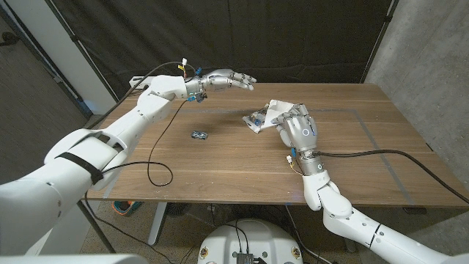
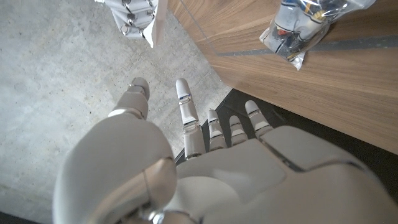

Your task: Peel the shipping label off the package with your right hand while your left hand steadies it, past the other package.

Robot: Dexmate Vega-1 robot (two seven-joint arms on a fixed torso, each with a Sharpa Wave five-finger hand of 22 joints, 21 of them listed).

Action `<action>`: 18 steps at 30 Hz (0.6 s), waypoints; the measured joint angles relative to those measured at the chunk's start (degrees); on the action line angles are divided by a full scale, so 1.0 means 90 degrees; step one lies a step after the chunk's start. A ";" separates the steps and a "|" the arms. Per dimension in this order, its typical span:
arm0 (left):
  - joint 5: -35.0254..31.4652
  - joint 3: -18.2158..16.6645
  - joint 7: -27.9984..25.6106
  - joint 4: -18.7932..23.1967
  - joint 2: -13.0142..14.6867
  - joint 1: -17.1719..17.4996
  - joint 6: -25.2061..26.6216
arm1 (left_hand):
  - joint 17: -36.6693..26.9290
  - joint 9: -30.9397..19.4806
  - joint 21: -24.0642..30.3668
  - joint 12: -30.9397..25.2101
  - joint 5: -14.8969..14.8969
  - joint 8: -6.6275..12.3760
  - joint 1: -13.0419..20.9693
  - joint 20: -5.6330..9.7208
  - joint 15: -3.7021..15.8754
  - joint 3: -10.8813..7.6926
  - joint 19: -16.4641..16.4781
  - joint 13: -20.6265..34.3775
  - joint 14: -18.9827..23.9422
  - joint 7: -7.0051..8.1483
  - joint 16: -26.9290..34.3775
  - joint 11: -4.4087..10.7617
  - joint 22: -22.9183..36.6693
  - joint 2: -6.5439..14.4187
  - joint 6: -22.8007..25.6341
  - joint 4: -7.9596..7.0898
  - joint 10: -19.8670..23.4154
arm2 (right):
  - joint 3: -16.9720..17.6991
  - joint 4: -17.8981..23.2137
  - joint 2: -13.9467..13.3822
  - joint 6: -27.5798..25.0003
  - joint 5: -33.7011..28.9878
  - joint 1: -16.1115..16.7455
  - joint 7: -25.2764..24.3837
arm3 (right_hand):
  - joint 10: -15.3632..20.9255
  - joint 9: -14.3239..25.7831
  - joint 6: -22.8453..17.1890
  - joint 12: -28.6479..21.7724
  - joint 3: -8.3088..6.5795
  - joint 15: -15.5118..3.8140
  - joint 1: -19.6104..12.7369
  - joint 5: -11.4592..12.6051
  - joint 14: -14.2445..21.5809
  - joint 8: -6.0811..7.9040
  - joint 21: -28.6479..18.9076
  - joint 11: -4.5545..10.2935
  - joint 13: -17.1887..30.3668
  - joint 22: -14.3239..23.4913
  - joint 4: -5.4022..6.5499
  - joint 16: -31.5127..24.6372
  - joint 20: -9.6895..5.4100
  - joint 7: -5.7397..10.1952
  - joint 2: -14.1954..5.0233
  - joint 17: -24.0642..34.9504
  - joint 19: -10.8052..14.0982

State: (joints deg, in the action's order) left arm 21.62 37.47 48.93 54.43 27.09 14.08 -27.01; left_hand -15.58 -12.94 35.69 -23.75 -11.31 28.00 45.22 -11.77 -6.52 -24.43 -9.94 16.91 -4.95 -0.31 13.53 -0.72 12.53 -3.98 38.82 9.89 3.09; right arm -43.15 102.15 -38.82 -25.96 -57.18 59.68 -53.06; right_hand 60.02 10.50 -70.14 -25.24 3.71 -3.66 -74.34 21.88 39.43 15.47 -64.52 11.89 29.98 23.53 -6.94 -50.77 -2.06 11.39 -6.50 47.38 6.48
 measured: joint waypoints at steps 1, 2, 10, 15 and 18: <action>-0.0093 0.0018 -0.0113 0.0149 0.0062 0.0037 0.0021 | -0.0018 0.0004 0.0000 -0.0021 0.0000 0.0000 0.0035 0.0000 -0.0005 0.0000 0.0000 0.0019 0.0043 0.0032 0.0000 0.0026 0.0012 -0.0035 0.0032 0.0000 0.0026 | 0.0001 -0.0010 -0.0007 0.0001 -0.0012 -0.0011 0.0002 | 0.0000 0.0000 0.0000 0.0000 0.0000 0.0000 0.0000 0.0000 0.0000 -0.0025 -0.0017 0.0000 0.0012 0.0000 0.0000 0.0000 -0.0024 0.0000 0.0000 0.0000 -0.0024; -0.0093 0.0031 -0.0113 0.0280 0.0116 0.0073 0.0021 | -0.0030 0.0009 0.0028 -0.0038 0.0000 0.0021 0.0087 0.0000 0.0000 0.0000 0.0000 0.0029 0.0072 0.0060 0.0023 0.0060 0.0015 -0.0030 0.0060 0.0000 0.0060 | 0.0001 -0.0011 -0.0008 0.0002 -0.0023 -0.0014 0.0003 | 0.0000 0.0000 0.0000 0.0000 0.0000 0.0000 0.0000 0.0000 0.0000 -0.0025 -0.0039 0.0000 0.0014 0.0000 0.0000 0.0000 -0.0021 0.0000 0.0000 0.0000 -0.0022; -0.0505 0.0045 -0.0817 0.1115 0.0366 0.0362 0.0159 | -0.0031 0.0049 0.0127 -0.0117 0.0033 0.0094 0.0193 0.0000 0.0090 -0.0007 0.0000 0.0029 0.0225 0.0181 0.0075 0.0205 0.0045 -0.0125 0.0272 -0.0046 0.0250 | 0.0002 -0.0044 -0.0048 0.0031 -0.0096 -0.0061 0.0002 | -0.0001 0.0003 -0.0059 -0.0023 0.0018 0.0000 0.0000 0.0000 0.0000 -0.0098 -0.0173 -0.0001 0.0073 -0.0010 0.0017 0.0000 0.0002 0.0005 0.0001 0.0041 -0.0045; -0.0601 0.0057 -0.1199 0.1394 0.0387 0.0502 0.0250 | -0.0031 0.0096 0.0200 -0.0190 0.0033 0.0100 0.0261 0.0000 0.0148 0.0004 0.0000 0.0029 0.0329 0.0255 0.0100 0.0345 0.0046 -0.0192 0.0500 -0.0057 0.0389 | 0.0003 -0.0062 -0.0077 0.0065 -0.0122 -0.0092 -0.0017 | 0.0025 0.0006 -0.0066 -0.0024 0.0017 0.0000 -0.0001 0.0000 0.0000 -0.0148 -0.0247 0.0025 0.0105 -0.0018 0.0017 0.0000 -0.0022 -0.0001 0.0002 0.0084 -0.0070; -0.0601 0.0069 -0.1252 0.1469 0.0382 0.0549 0.0274 | -0.0031 0.0135 0.0226 -0.0191 0.0033 0.0142 0.0269 0.0000 0.0133 0.0036 0.0000 0.0029 0.0360 0.0261 0.0100 0.0376 0.0045 -0.0201 0.0694 -0.0089 0.0468 | 0.0003 -0.0065 -0.0084 0.0082 -0.0131 -0.0098 -0.0019 | 0.0028 0.0007 -0.0076 -0.0023 0.0017 0.0000 -0.0001 0.0000 0.0000 -0.0148 -0.0272 0.0028 0.0108 -0.0018 0.0017 0.0000 -0.0032 0.0009 0.0002 0.0075 -0.0079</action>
State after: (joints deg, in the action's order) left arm 16.21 38.09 37.66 67.65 30.53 19.02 -24.55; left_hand -15.85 -11.73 37.73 -25.46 -11.01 29.28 47.64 -11.77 -5.32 -24.11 -9.94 17.18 -1.72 2.04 14.43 2.67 12.94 -5.78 45.07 9.09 7.30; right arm -43.12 101.56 -39.58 -25.22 -58.36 58.79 -53.23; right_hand 60.28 10.56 -70.83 -25.45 3.87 -3.66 -74.35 21.88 39.43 14.13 -66.96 12.15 30.95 23.37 -6.79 -50.76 -2.35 11.47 -6.48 48.06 5.76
